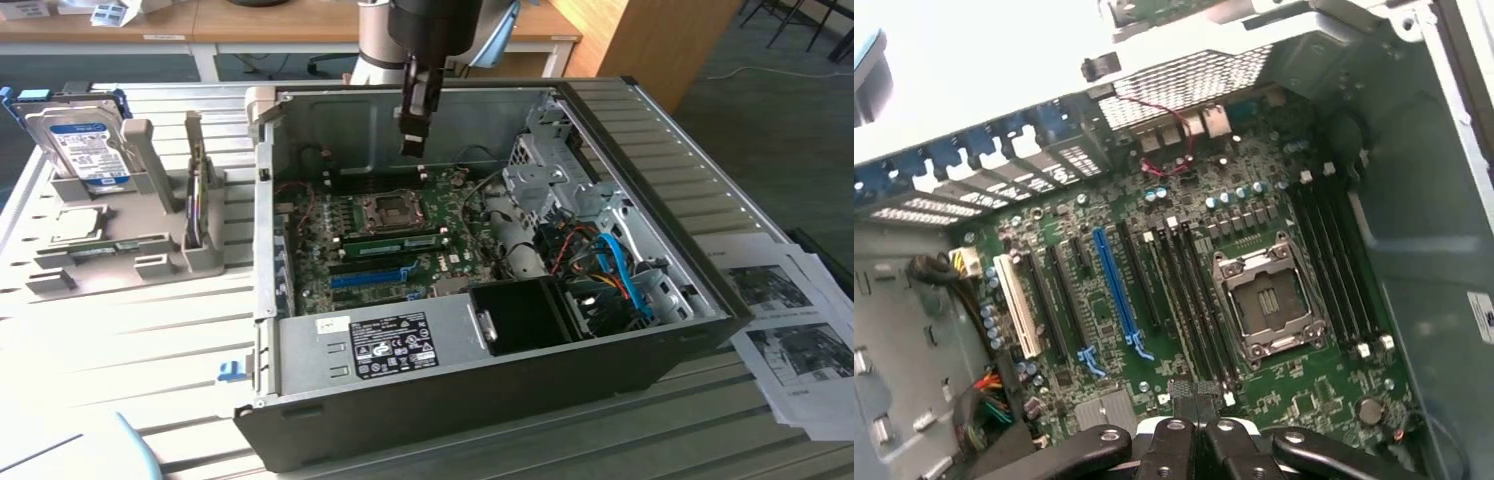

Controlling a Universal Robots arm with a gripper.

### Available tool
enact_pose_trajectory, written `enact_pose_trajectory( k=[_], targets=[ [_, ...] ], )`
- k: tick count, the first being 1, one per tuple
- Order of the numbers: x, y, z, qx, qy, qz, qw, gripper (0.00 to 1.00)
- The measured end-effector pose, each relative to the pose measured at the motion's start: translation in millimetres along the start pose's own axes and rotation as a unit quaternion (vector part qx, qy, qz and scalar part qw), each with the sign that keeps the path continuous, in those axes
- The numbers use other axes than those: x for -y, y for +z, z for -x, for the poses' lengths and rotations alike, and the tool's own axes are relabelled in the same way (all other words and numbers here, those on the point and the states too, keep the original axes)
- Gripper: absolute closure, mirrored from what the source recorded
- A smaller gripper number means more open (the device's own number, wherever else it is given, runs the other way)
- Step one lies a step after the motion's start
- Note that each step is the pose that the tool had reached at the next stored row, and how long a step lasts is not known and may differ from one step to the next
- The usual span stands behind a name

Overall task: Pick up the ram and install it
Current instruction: 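Press down the ram until it locks into place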

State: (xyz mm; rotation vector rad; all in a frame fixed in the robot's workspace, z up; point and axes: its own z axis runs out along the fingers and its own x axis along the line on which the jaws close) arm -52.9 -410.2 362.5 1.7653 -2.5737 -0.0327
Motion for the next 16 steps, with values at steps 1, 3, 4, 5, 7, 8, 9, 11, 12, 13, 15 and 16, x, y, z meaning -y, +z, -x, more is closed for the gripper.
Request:
enact_pose_trajectory(
  k=[1,3,4,5,7,8,9,11,12,13,15,16],
  targets=[
    [0.0,0.0,0.0,0.0003,0.008,0.0,1.0,0.91],
    [0.0,0.1,0.0,0.0007,0.024,0.0001,0.9997,0.91],
    [0.0,0.1,0.0,0.0009,0.031,0.0002,0.9995,0.91],
    [0.0,0.1,0.0,0.0011,0.039,0.0002,0.9992,0.91],
    [0.0,0.1,0.1,0.0015,0.054,0.0003,0.9986,0.91],
    [0.0,0.1,0.1,0.0018,0.061,0.0003,0.9981,0.91],
    [0.0,0.2,0.1,0.002,0.069,0.0003,0.9976,0.91],
    [0.0,0.2,0.1,0.0025,0.086,0.0004,0.9963,0.91],
    [0.0,0.3,0.1,0.0028,0.094,0.0004,0.9956,0.91],
    [0.0,0.3,0.1,0.003,0.102,0.0004,0.9948,0.91],
    [0.0,0.4,0.2,0.0035,0.118,0.0005,0.9931,0.91],
    [0.0,0.4,0.2,0.0037,0.125,0.0005,0.9921,0.91]
  ],
)
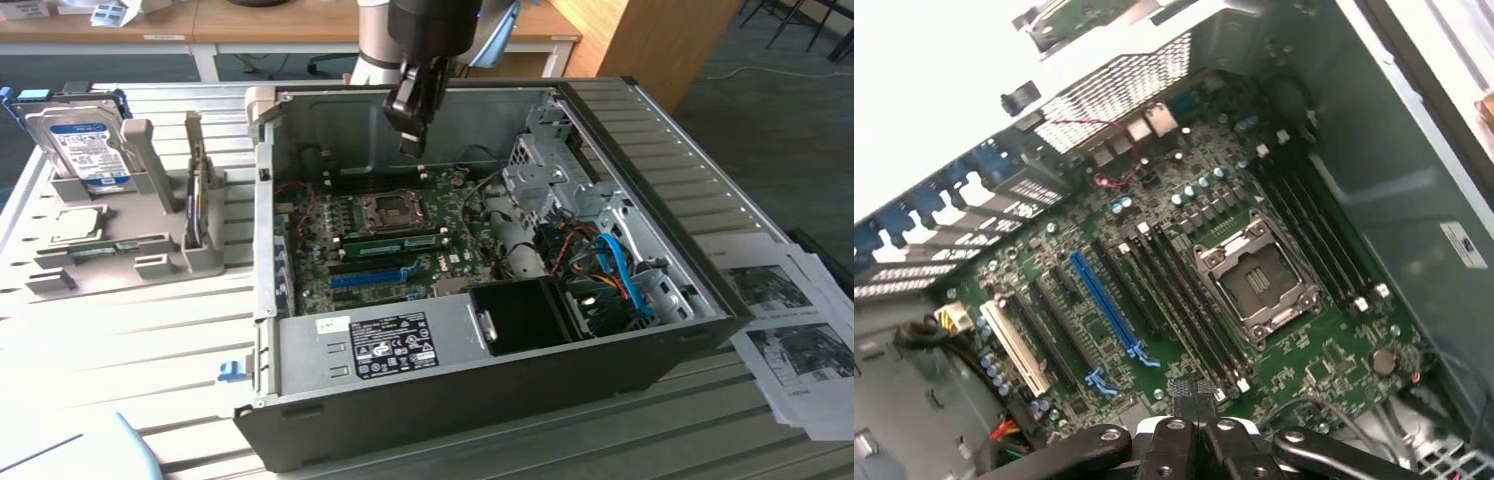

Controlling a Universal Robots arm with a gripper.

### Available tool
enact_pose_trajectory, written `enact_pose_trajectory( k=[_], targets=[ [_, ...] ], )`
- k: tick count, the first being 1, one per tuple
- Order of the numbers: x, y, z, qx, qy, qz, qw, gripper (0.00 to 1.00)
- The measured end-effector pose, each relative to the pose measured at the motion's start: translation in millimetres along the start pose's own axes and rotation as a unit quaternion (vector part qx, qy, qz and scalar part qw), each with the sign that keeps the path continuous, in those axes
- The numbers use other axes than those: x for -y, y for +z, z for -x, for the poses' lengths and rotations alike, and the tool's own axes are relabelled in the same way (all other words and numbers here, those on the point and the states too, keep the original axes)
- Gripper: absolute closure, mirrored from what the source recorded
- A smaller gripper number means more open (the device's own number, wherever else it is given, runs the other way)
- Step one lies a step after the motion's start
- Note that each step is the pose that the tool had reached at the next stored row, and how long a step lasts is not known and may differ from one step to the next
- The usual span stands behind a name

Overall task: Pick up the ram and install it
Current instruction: 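Press down the ram until it locks into place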

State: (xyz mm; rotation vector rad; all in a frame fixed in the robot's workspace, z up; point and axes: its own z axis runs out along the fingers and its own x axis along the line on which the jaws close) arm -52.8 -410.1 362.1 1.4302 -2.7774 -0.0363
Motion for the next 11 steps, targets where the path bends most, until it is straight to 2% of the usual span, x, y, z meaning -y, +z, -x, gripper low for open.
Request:
enact_pose_trajectory(
  k=[6,11],
  targets=[
    [-0.1,0.0,0.1,0.0013,0.043,0.0001,0.9991,0.91],
    [-0.1,0.1,0.1,0.0023,0.078,0.0003,0.997,0.91]
  ],
)
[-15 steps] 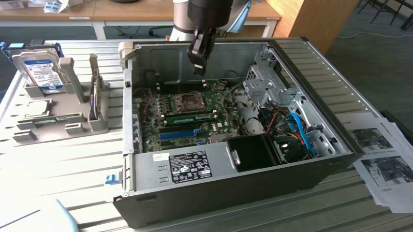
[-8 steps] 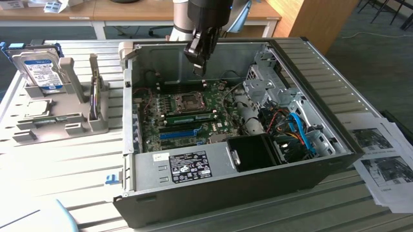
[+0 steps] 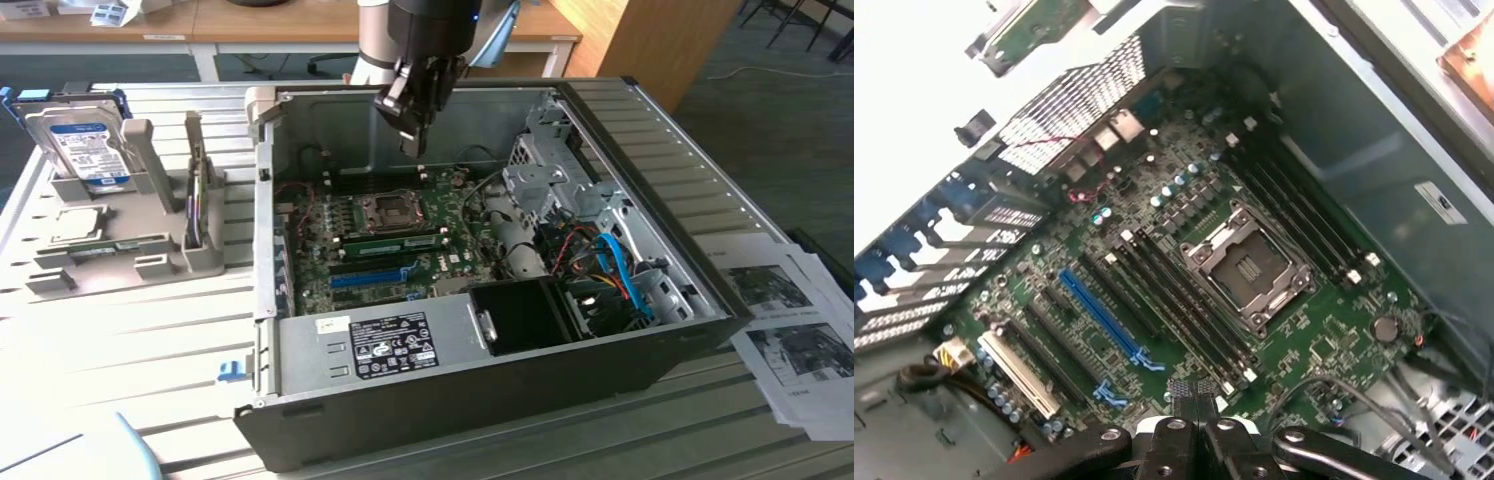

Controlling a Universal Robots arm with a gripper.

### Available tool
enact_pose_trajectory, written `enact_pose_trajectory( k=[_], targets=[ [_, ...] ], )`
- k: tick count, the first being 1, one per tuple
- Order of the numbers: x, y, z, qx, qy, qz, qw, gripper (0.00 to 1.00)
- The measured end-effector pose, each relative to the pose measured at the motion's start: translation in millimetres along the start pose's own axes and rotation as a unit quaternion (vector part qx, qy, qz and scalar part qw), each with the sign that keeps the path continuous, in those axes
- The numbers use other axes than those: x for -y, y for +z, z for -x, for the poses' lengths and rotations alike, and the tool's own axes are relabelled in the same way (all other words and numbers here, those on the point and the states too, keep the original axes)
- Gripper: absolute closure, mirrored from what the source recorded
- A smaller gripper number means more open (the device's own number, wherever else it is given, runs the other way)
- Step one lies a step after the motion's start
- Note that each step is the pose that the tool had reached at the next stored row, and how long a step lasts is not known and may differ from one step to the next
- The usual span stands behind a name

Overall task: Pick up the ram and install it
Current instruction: 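Press down the ram until it locks into place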

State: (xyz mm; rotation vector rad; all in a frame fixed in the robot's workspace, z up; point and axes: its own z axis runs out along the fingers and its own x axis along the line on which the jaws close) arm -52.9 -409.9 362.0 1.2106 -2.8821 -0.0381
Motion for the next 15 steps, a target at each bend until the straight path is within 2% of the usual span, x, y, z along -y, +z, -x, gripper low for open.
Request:
enact_pose_trajectory(
  k=[3,6,15],
  targets=[
    [0.0,0.0,0.0,0.0007,0.023,0.0001,0.9997,0.91],
    [0.0,0.1,0.0,0.0014,0.049,0.0002,0.9988,0.91],
    [0.0,0.1,0.0,0.0033,0.117,0.0005,0.9932,0.91]
  ],
)
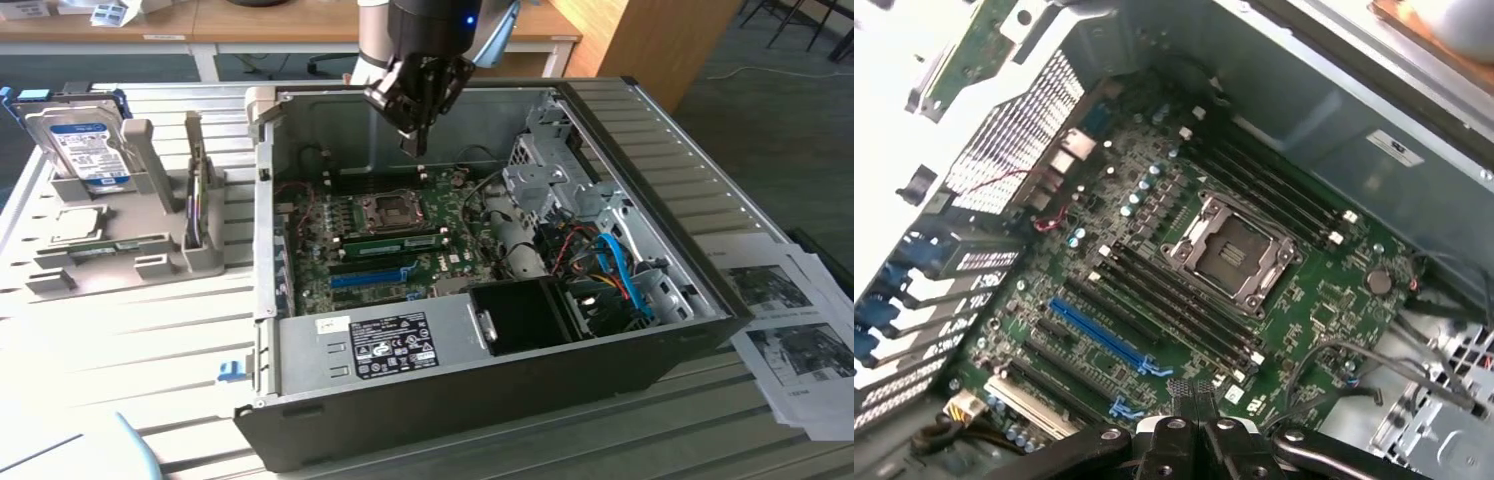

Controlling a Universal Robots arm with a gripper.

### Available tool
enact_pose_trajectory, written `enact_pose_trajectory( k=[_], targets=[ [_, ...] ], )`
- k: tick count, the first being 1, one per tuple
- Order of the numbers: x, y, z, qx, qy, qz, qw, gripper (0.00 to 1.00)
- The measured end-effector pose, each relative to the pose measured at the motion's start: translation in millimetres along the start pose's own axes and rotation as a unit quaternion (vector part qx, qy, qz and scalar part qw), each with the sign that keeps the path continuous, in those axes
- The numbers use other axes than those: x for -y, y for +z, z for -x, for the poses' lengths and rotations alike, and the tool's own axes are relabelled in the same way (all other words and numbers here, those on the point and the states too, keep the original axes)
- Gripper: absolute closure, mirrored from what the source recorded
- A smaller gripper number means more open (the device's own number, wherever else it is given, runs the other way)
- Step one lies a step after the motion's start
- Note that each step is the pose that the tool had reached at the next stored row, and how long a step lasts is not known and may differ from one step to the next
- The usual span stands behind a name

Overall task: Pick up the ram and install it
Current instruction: 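Press down the ram until it locks into place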

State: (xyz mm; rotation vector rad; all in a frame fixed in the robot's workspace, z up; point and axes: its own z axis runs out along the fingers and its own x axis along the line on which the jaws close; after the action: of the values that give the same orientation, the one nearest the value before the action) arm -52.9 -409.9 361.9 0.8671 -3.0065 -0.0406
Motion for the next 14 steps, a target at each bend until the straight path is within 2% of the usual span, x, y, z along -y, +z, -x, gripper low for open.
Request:
enact_pose_trajectory(
  k=[8,14],
  targets=[
    [0.0,0.0,0.0,0.0015,0.04,0.0,0.9992,0.91],
    [0.0,0.0,0.0,0.0034,0.073,-0.0005,0.9973,0.91]
  ],
)
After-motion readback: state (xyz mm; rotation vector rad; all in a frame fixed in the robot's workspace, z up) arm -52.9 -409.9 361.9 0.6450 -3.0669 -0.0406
